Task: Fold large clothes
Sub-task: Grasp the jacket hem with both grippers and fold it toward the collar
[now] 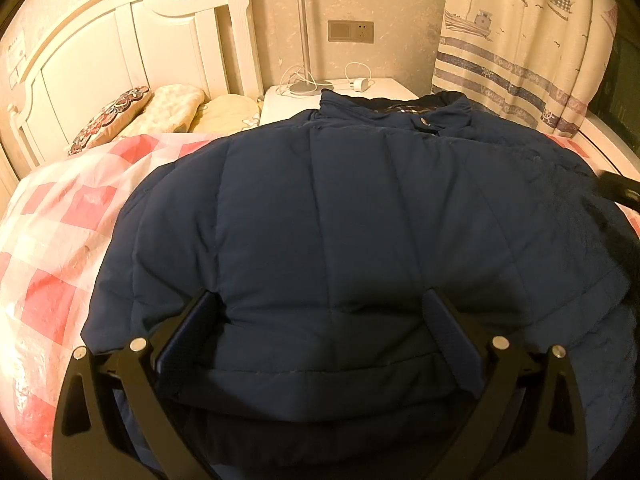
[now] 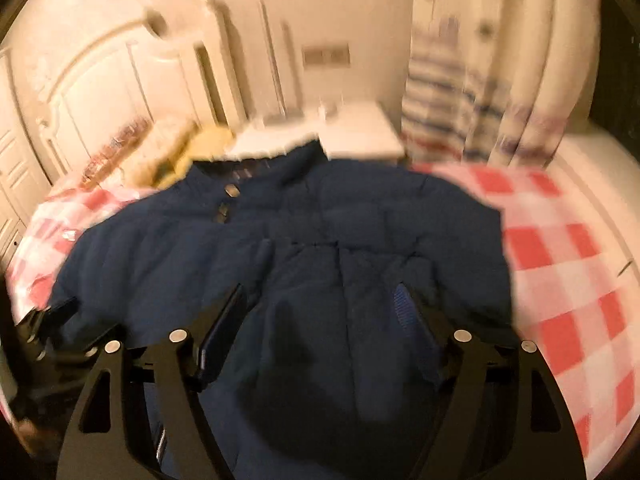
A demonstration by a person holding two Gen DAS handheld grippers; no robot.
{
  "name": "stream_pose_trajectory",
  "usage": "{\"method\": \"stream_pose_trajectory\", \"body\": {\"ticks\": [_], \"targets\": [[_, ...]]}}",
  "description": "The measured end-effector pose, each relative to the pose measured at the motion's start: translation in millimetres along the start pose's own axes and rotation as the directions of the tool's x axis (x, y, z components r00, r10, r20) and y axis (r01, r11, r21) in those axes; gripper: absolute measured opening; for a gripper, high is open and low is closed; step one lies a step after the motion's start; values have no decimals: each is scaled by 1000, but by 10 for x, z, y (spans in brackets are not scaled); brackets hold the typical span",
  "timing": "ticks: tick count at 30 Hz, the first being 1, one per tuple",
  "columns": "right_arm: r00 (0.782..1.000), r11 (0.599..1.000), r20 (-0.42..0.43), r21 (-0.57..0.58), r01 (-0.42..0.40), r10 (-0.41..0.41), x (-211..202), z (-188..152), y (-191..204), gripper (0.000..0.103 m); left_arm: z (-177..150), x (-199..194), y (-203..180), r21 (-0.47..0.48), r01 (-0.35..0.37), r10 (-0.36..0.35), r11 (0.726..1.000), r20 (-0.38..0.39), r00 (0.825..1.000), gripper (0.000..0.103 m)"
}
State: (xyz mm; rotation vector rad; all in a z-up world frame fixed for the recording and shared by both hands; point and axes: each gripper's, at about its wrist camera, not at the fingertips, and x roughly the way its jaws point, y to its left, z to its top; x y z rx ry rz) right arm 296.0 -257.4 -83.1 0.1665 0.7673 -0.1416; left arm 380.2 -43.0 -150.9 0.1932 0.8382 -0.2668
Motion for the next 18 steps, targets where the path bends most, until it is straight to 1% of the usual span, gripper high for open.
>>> {"method": "stream_pose_trajectory", "body": {"ticks": [1,2,3,4,6,7,8,9,11,12,13,16,18], "targets": [[1000,999,8,-38,25,-25,-64,-76,30,86,-1,3,-1,-1,1,-1,1000,0,1000,101],[999,997,-6,-71,37,-38,-53,-149,49,86,0,1,-1,-1,1,-1,1000,0,1000,101],[998,994,-41,-103,46,-50,7,-219,54,87,-1,-1,-3,0,0,0,1000,0,1000,101],[994,989,-94,-136,50,-63,147,-320,32,90,-1,-2,-1,1,0,0,1000,1,1000,101],[994,996,-106,-89,5,-15,240,-397,-66,91,0,-1,0,1,-1,1,1000,0,1000,101],[993,999,-122,-40,-13,8,234,-366,-130,89,1,-1,2,0,-1,1,1000,0,1000,101],[993,1000,-121,-5,-3,3,201,-347,-148,89,0,1,3,-1,-1,1,1000,0,1000,101],[995,1000,-98,15,15,-13,112,-332,-143,89,0,0,4,0,0,0,1000,0,1000,101],[999,999,-9,-23,39,-39,-106,-353,-50,89,-4,3,2,0,-2,2,1000,-1,1000,101],[999,997,12,-52,53,-52,-165,-385,6,89,-6,4,1,1,-3,3,1000,-1,1000,101],[998,994,5,-90,61,-61,-169,-436,61,89,-9,4,6,1,-3,3,1000,-1,1000,101],[992,983,-97,-172,62,-79,42,-604,110,92,-13,4,7,3,-6,6,1000,-2,1000,101],[990,994,-136,-110,18,-33,78,-628,2,91,-11,3,8,5,-11,11,1000,-2,1000,101]]}}
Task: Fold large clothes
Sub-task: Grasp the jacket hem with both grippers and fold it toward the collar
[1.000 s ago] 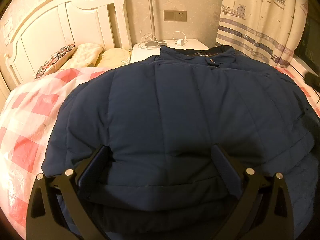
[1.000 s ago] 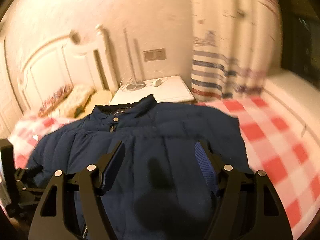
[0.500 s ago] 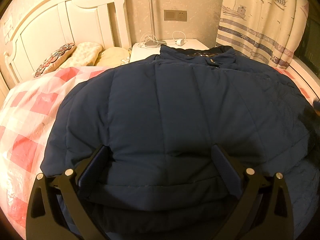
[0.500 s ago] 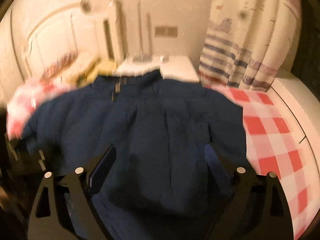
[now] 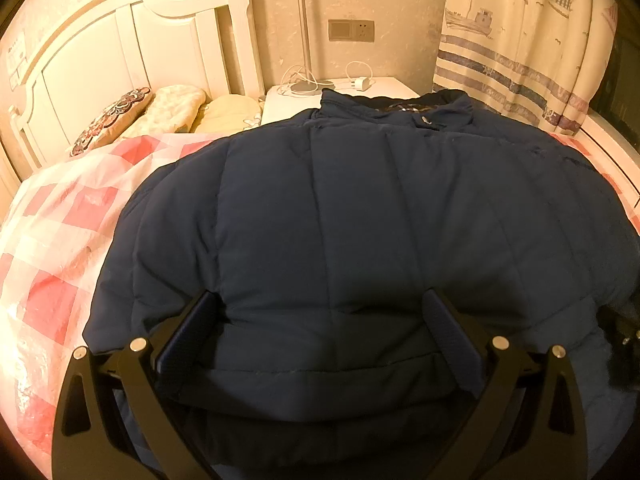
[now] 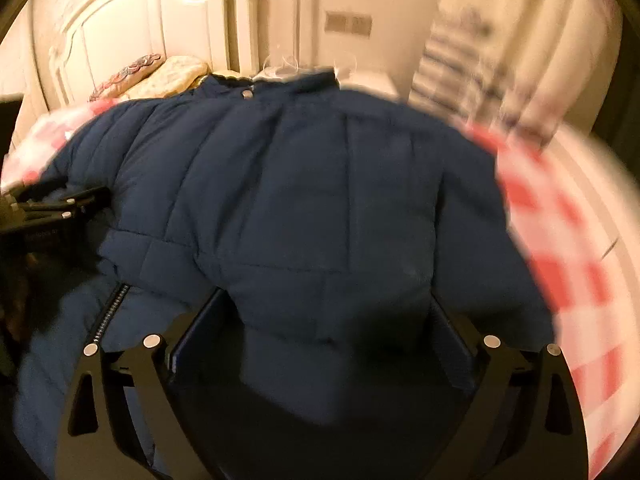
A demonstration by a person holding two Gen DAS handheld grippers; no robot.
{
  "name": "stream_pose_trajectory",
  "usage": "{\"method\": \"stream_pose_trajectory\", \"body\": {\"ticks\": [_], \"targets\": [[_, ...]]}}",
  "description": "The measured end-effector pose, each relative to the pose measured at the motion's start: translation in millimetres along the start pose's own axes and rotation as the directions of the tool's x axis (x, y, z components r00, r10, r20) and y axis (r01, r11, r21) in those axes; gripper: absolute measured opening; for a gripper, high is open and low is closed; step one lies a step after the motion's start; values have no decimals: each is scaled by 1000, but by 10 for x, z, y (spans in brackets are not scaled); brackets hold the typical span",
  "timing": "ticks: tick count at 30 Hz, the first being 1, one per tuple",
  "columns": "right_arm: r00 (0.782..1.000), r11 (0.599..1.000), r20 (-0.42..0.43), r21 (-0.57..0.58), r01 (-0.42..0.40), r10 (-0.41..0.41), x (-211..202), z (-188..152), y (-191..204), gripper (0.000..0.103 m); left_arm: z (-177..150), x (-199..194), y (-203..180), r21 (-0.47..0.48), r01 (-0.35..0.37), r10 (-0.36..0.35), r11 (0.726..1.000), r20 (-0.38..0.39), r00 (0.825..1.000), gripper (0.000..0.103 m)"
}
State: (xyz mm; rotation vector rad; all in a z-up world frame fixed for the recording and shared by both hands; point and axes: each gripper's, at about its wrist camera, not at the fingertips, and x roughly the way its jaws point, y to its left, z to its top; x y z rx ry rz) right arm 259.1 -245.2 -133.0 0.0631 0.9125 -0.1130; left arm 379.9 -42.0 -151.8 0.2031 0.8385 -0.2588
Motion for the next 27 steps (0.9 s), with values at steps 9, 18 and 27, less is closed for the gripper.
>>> {"method": "stream_pose_trajectory", "body": {"ticks": [9,18,27], "targets": [[995,999,86,-16,-47,48,-510,-165,69,90,-154,-403,-96,-29,-51,52,998,43,998,101],[999,998,-24,-62,-23,22,-202,-379,224,91,-669,-540,-431,104,52,-46,993,-53,998,101],[995,994,22,-59,-97,98,-565,-482,211,92,-818,-924,-245,39,83,-82,996,-13,997,101]]}}
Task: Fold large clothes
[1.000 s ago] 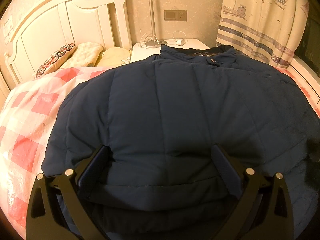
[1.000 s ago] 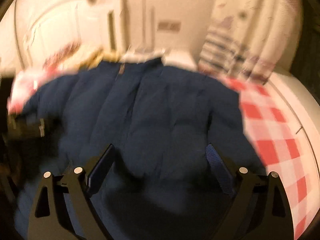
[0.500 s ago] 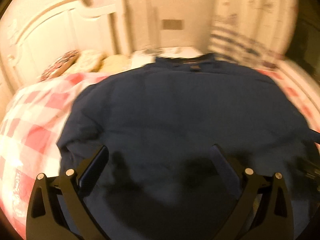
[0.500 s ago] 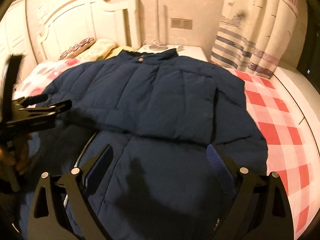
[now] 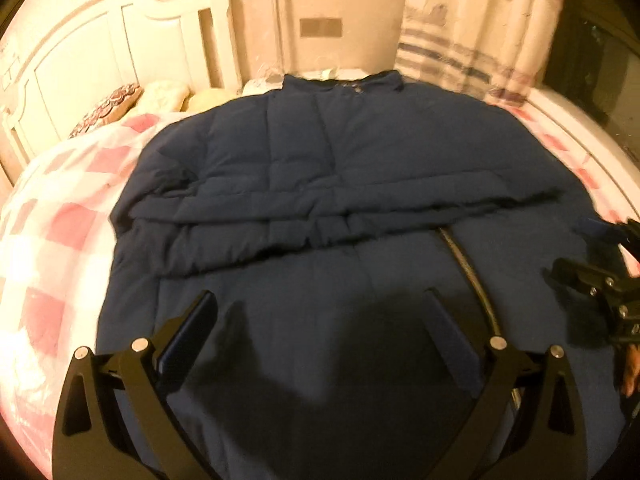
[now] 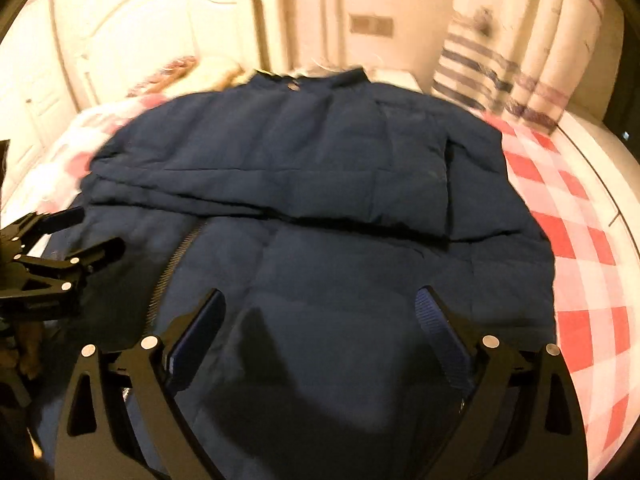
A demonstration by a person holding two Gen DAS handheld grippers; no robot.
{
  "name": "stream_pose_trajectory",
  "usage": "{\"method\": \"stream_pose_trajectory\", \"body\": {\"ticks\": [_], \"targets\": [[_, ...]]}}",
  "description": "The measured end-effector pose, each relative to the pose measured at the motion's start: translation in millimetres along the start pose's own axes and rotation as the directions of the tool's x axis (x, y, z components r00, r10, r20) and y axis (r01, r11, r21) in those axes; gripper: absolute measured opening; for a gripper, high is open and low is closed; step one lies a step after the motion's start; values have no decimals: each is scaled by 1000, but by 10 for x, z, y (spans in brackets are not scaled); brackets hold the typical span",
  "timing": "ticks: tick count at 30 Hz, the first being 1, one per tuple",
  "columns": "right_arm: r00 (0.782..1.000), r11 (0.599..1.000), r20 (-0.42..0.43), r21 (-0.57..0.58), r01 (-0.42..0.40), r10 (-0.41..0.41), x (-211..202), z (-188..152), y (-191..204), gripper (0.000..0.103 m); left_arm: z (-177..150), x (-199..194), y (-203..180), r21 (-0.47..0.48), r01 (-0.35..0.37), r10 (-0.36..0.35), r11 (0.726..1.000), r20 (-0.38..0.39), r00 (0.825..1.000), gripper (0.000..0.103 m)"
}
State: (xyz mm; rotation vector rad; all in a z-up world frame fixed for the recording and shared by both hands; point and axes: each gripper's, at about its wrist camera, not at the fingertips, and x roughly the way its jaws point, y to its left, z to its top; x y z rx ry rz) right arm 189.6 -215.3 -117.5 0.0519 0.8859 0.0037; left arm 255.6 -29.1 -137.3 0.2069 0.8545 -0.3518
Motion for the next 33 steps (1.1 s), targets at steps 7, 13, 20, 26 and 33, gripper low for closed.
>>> {"method": "stream_pose_trajectory", "body": {"ticks": [7,13,20,26,33], "targets": [[997,996,-80,-87,1,-8,47,-316,72,94,-289,-19,206,-33,-34,32,999,-63,997,101],[998,993,-15,-97,-65,64,-438,-437,201,94,-515,-509,100,-16,13,-13,1000,1,1000,101],[995,975,-77,-208,-83,68,-399,-965,426,95,-965,-549,-60,40,-2,4,999,-47,999,101],[996,975,-29,-205,-84,80,-823,-1088,532,95,-1090,-997,-41,7,50,-50,999,19,999,101],[992,948,-80,-297,-114,94,-806,-1514,738,98,-1463,-971,-258,107,16,-15,994,-15,1000,101]]}}
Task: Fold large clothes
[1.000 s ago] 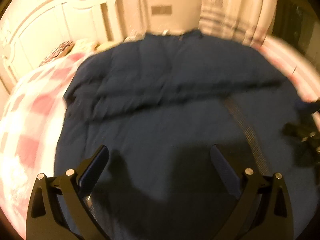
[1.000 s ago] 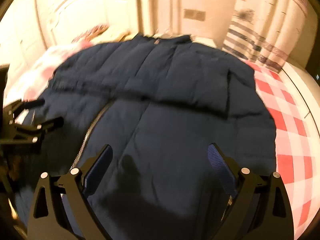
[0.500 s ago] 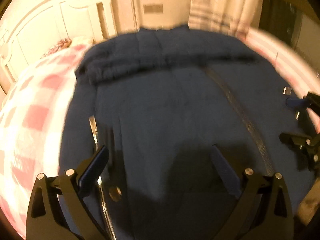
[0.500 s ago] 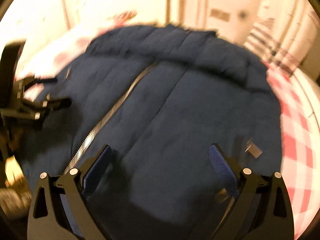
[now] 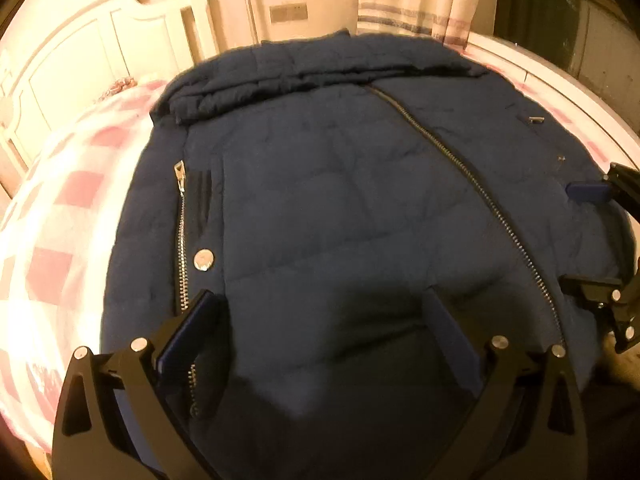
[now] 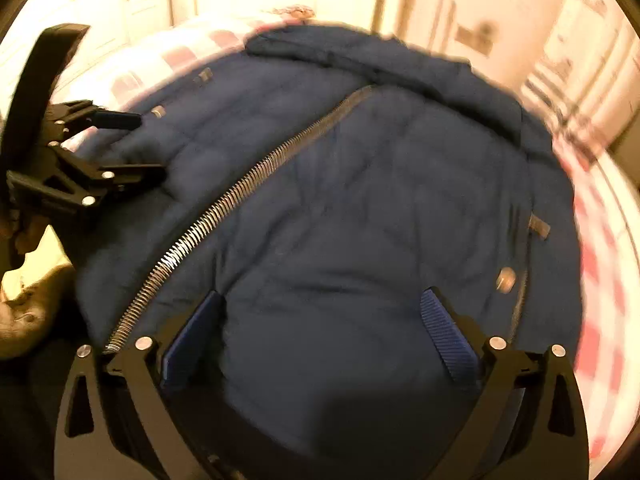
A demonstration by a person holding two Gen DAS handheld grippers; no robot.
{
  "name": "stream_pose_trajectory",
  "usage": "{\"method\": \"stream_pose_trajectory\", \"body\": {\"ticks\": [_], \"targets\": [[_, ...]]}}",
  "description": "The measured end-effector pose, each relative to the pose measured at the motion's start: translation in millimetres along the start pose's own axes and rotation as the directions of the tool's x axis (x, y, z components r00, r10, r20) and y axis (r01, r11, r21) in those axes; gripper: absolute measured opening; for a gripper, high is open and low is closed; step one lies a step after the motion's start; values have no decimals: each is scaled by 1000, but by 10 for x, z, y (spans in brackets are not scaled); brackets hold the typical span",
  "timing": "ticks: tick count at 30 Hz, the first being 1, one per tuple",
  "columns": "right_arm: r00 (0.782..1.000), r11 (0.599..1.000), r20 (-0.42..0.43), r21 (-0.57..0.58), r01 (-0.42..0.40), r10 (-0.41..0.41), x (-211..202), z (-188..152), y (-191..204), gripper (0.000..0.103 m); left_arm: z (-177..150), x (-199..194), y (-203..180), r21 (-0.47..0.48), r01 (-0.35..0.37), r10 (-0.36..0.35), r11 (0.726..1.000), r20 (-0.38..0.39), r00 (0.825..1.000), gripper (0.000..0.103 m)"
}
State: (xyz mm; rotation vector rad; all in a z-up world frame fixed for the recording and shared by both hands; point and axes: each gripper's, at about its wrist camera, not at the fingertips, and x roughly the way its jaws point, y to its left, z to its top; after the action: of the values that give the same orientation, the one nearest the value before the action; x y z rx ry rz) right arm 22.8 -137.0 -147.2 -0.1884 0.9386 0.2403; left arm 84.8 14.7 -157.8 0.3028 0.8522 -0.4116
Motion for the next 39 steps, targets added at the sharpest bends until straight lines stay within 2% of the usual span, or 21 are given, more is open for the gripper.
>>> {"method": "stream_pose_trajectory", "body": {"ticks": [2,7,10,11,12,14,16,17,19,21,24,29,31,33,34,35,36,37,39], "targets": [[1000,999,1,45,-10,10,-32,-15,-43,98,-3,-59,-19,4,-4,4,1000,-7,1000,101],[998,1000,53,14,13,-13,-318,-102,-17,98,-35,-409,112,14,3,-4,1000,98,995,101],[1000,999,18,52,-1,0,-222,-239,-141,98,-120,-284,252,-16,-47,47,999,38,998,101],[1000,998,28,65,-12,10,-184,-280,-180,98,-178,-187,300,-33,-56,56,998,-6,998,101],[999,998,53,62,-12,9,-212,-310,-171,98,-222,-141,363,-59,-35,34,998,-18,999,101],[999,999,41,34,9,-10,-270,-307,-133,97,-294,-223,461,-105,-3,4,994,7,1000,101],[997,999,75,36,32,-35,-413,-316,-187,97,-339,-355,506,-94,-32,36,995,39,999,101],[994,998,95,55,42,-47,-491,-340,-260,97,-381,-453,561,-99,-65,72,993,65,995,101],[991,988,115,149,46,-63,-654,-484,-507,98,-480,-567,740,-145,-81,92,986,72,993,101],[990,963,122,266,32,-67,-756,-678,-767,98,-567,-631,916,-210,-69,85,975,69,994,101],[991,887,135,460,-45,-20,-847,-1106,-1143,98,-745,-684,1167,-308,-20,42,951,64,997,101],[987,813,152,568,-123,44,-692,-1438,-1327,97,-863,-597,1150,-312,8,3,950,32,999,101],[979,780,175,595,-193,108,-551,-1473,-1354,85,-845,-588,1105,-298,-9,19,955,30,999,101],[967,757,187,603,-251,171,-447,-1507,-1345,78,-852,-589,1106,-296,2,6,955,23,1000,100],[962,753,194,600,-270,190,-439,-1510,-1338,66,-855,-597,1097,-295,19,-12,955,24,1000,96],[956,752,208,591,-292,208,-459,-1513,-1331,63,-868,-634,1089,-287,49,-42,957,31,999,82],[956,768,220,572,-289,196,-515,-1509,-1299,58,-880,-660,1064,-276,78,-71,958,38,997,70],[954,782,231,553,-289,190,-576,-1501,-1270,49,-884,-684,1032,-264,115,-107,958,43,993,49],[951,807,256,517,-284,171,-683,-1475,-1212,43,-891,-728,965,-237,96,-87,967,48,995,45]]}}
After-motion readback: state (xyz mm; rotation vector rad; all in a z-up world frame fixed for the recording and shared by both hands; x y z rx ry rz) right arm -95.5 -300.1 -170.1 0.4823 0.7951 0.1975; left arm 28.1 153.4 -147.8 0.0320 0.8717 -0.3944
